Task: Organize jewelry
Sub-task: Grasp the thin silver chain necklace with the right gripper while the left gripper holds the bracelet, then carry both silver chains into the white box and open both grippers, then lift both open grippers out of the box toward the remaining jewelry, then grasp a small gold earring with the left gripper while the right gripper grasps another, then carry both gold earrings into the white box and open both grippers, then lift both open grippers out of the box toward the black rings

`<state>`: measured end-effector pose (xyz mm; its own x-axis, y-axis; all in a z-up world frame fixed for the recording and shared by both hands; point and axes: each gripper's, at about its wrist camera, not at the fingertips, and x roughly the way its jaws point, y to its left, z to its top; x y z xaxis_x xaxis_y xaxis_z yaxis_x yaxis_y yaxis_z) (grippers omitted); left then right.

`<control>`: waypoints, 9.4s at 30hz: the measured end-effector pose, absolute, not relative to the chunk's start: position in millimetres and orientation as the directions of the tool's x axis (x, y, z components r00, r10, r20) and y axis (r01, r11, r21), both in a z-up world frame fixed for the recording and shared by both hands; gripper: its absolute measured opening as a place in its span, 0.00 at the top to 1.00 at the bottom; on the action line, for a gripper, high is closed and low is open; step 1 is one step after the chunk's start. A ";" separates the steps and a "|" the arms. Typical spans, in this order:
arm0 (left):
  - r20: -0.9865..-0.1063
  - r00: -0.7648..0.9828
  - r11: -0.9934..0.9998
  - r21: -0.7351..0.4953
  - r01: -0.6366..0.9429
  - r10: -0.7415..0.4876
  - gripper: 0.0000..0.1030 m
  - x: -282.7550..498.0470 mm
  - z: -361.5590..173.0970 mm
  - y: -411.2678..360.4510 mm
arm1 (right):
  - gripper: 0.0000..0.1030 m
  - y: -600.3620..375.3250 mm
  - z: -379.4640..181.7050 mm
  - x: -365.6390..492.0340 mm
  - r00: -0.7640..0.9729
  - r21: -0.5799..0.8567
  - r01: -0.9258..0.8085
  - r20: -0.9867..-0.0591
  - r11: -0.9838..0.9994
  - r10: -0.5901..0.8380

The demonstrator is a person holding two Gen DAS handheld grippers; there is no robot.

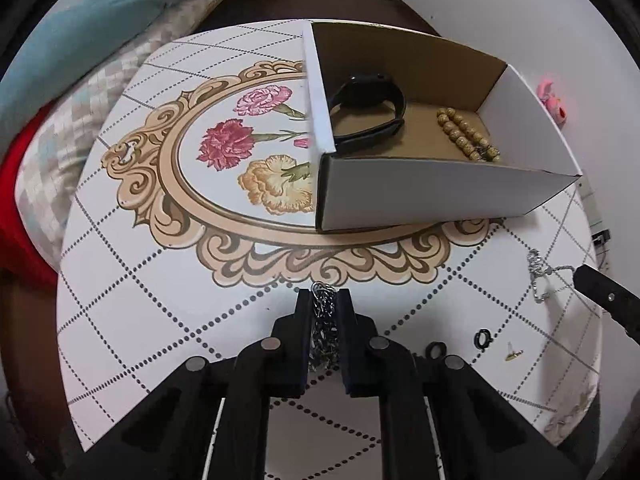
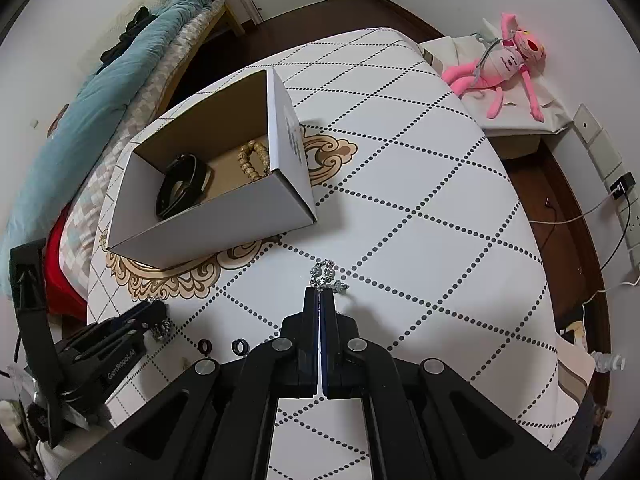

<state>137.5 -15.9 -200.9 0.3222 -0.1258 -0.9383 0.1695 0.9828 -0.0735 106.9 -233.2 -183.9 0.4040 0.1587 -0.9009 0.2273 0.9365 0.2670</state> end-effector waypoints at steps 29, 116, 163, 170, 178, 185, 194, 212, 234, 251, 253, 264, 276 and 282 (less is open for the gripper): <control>-0.796 0.471 0.924 -0.346 0.162 -0.380 0.94 127.2 -86.9 15.7 | 0.99 -248.2 -120.8 115.9 0.471 0.417 0.162 -0.829 0.894 0.302; -0.869 0.495 0.999 -0.007 0.036 -0.024 0.00 177.5 -89.5 -3.4 | 0.01 -199.6 -115.4 187.6 0.439 -0.061 0.079 -0.894 0.995 -0.090; -0.934 0.344 0.995 0.101 0.001 0.094 0.01 74.8 -179.9 20.4 | 0.56 -172.8 -213.9 74.4 0.365 0.125 0.046 -0.926 0.991 0.100; -0.935 0.355 0.996 0.049 0.069 0.022 0.03 73.7 -181.6 -2.8 | 0.92 -167.4 -215.3 72.2 0.404 0.096 0.040 -0.912 0.995 0.072; -0.939 0.342 0.990 0.011 0.143 -0.039 0.26 79.5 -193.0 -34.2 | 0.92 -195.7 -203.4 72.7 0.415 0.129 0.123 -0.907 0.984 0.067; -0.933 0.353 0.982 -0.003 0.188 -0.071 0.62 77.4 -195.4 -48.6 | 0.91 -217.0 -199.0 71.0 0.422 0.126 0.171 -0.906 0.977 0.043; -0.927 0.359 0.979 -0.038 0.198 -0.108 0.90 76.5 -191.8 -52.8 | 0.91 -227.1 -198.2 70.0 0.428 0.140 0.195 -0.903 0.971 0.045; -0.854 0.425 0.949 -0.220 0.224 -0.299 0.90 114.5 -107.9 -52.9 | 0.91 -228.3 -134.5 90.7 0.534 0.255 0.149 -0.834 0.955 0.139; -0.916 0.373 0.985 -0.107 0.132 -0.150 0.41 251.4 -102.5 -42.5 | 0.78 -217.0 -137.8 270.2 0.344 0.207 0.016 -0.920 0.978 0.189; -0.880 0.474 0.998 -0.009 0.063 -0.038 0.00 236.8 -86.7 -18.9 | 0.03 -210.1 -129.5 247.2 0.374 -0.043 0.026 -0.926 0.999 -0.050; -0.878 0.477 0.998 -0.012 0.057 -0.038 0.00 231.8 -83.5 -15.2 | 0.01 -210.3 -125.7 242.1 0.383 -0.039 0.037 -0.922 0.999 -0.050; -0.893 0.451 0.999 0.020 0.031 0.004 0.00 166.3 -99.2 2.2 | 0.01 -198.9 -110.1 184.7 0.442 -0.012 0.053 -0.896 0.999 -0.034; -0.966 0.248 0.996 0.082 0.042 0.069 0.00 103.3 -199.1 23.7 | 0.22 -166.8 -188.2 119.7 0.315 0.069 -0.012 -0.946 0.998 0.069; -0.967 0.248 0.998 0.058 0.021 0.051 0.00 94.8 -209.0 31.9 | 0.41 -153.0 -206.7 110.2 0.305 0.101 -0.044 -0.946 0.994 0.110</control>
